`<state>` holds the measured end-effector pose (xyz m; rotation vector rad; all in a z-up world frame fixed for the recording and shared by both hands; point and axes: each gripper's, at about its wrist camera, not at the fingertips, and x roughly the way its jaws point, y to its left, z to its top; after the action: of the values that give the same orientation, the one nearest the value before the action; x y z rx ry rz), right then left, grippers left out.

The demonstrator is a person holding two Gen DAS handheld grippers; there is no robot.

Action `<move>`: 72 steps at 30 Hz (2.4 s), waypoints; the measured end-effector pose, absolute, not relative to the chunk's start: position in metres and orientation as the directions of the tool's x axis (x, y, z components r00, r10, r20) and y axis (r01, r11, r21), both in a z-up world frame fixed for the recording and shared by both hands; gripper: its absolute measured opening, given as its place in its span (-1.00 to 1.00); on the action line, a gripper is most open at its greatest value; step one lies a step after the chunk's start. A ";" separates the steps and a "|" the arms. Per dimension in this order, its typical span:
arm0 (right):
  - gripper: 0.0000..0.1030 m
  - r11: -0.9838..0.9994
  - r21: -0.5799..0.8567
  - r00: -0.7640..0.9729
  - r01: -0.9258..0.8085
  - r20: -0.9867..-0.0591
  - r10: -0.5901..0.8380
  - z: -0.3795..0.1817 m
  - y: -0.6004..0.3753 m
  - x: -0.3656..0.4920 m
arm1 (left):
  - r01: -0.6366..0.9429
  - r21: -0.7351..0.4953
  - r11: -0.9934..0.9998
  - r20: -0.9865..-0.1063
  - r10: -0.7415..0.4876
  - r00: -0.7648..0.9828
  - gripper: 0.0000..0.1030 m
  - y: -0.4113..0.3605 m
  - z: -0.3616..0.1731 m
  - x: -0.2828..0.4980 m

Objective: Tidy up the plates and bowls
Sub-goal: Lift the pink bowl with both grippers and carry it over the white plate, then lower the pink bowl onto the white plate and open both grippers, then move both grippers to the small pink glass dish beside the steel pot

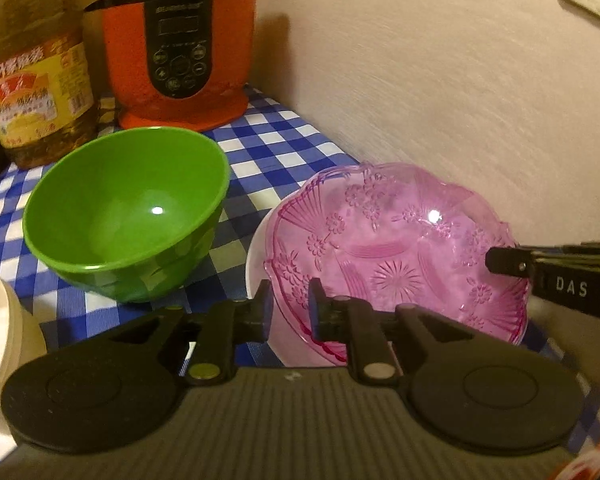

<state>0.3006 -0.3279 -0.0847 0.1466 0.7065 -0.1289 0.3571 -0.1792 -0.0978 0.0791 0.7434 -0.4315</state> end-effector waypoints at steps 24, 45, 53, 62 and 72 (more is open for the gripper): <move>-0.02 0.996 -0.027 0.803 0.085 -0.590 -0.084 -0.098 -0.309 0.292 | 0.487 0.128 0.864 -0.611 -0.317 0.725 -0.39 -0.196 -0.107 0.339; 0.11 0.997 -0.007 0.826 0.079 -0.560 -0.069 -0.082 -0.296 0.264 | 0.451 0.014 0.892 -0.600 -0.353 0.718 -0.29 -0.168 -0.089 0.324; 0.11 0.995 0.054 0.824 0.084 -0.565 -0.039 -0.057 -0.285 0.240 | 0.409 -0.051 0.911 -0.579 -0.361 0.731 -0.26 -0.139 -0.061 0.294; 0.11 0.986 0.160 0.835 0.048 -0.548 0.048 -0.011 -0.257 0.215 | 0.352 -0.069 0.934 -0.575 -0.325 0.751 -0.20 -0.105 -0.018 0.261; 0.11 0.958 0.276 0.834 -0.083 -0.507 0.218 0.035 -0.208 0.206 | 0.220 -0.124 0.967 -0.567 -0.251 0.784 -0.02 -0.033 0.034 0.237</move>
<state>0.2063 -0.2085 0.0354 0.2487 0.5638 0.1614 0.2373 -0.0329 0.0343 -0.0520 0.6189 -0.2546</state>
